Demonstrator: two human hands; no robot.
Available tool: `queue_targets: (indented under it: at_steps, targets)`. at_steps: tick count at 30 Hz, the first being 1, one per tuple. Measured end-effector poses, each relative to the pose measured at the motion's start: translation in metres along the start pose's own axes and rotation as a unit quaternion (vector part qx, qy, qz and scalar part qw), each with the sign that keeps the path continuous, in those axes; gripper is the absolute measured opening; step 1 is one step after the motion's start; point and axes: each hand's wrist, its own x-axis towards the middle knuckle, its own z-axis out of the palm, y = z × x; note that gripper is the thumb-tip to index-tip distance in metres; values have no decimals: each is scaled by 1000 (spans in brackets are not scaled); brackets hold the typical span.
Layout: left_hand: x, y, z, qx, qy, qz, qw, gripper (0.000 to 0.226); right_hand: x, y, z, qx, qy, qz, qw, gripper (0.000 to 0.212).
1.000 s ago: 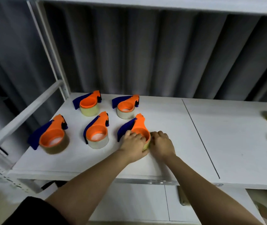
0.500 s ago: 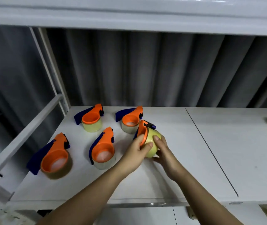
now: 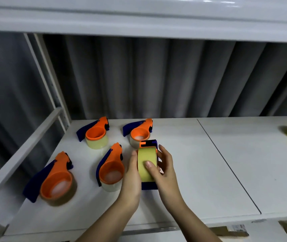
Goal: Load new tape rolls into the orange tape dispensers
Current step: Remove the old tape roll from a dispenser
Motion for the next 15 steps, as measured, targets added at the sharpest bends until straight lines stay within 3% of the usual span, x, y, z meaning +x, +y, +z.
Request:
queue_targets:
  at_steps: [6, 15]
  targets:
    - [2, -8, 1, 35, 15, 59, 998, 33, -2, 3, 6, -8, 5, 0, 1000, 70]
    - [8, -11, -1, 79, 3, 47, 996, 37, 1, 3, 9, -3, 36, -10, 999, 48]
